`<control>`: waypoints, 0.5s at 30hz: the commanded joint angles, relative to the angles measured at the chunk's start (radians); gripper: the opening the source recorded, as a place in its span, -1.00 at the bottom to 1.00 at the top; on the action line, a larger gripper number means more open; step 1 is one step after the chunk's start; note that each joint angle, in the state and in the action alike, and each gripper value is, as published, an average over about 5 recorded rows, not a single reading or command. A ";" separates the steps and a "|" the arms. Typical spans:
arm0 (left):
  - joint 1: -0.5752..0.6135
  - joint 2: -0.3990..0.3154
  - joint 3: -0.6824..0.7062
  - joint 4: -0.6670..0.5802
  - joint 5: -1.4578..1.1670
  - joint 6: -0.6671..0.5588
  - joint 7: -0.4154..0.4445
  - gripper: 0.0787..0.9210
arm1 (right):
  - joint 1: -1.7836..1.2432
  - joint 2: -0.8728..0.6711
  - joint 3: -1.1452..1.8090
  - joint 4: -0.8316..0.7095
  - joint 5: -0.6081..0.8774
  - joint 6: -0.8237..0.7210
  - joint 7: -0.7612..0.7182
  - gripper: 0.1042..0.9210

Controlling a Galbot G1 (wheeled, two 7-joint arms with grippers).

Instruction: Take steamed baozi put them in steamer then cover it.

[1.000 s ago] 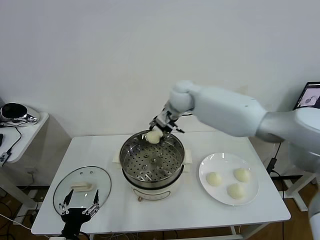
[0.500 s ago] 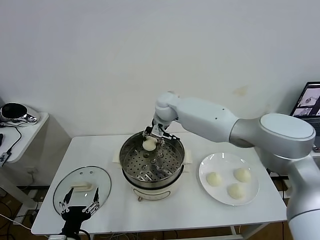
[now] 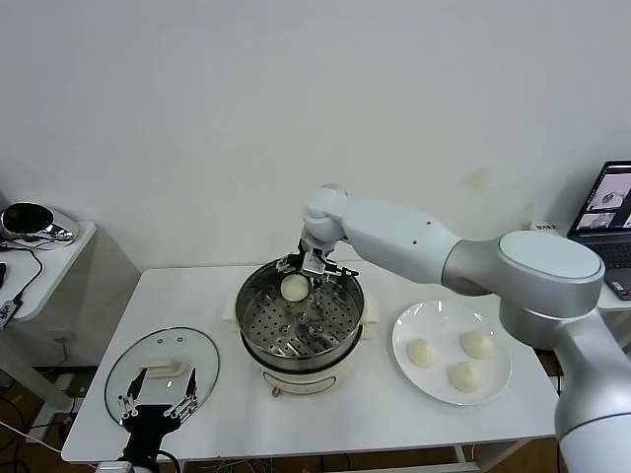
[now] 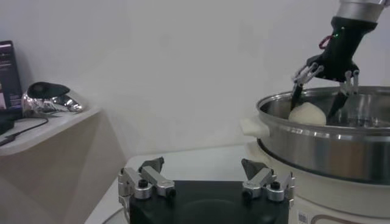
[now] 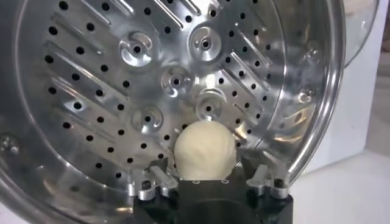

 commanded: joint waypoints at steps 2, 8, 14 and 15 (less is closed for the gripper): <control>-0.002 0.003 -0.001 -0.003 -0.001 0.003 0.001 0.77 | 0.243 -0.257 -0.052 0.329 0.364 -0.485 -0.141 0.76; -0.012 0.016 0.004 -0.015 -0.004 0.015 0.004 0.77 | 0.302 -0.545 -0.107 0.530 0.451 -0.776 -0.129 0.76; -0.016 0.037 0.006 -0.009 -0.004 0.015 0.004 0.77 | 0.250 -0.789 -0.132 0.685 0.451 -0.891 -0.093 0.76; -0.018 0.040 0.006 -0.008 -0.003 0.015 0.004 0.77 | 0.223 -0.816 -0.121 0.693 0.441 -0.899 -0.088 0.76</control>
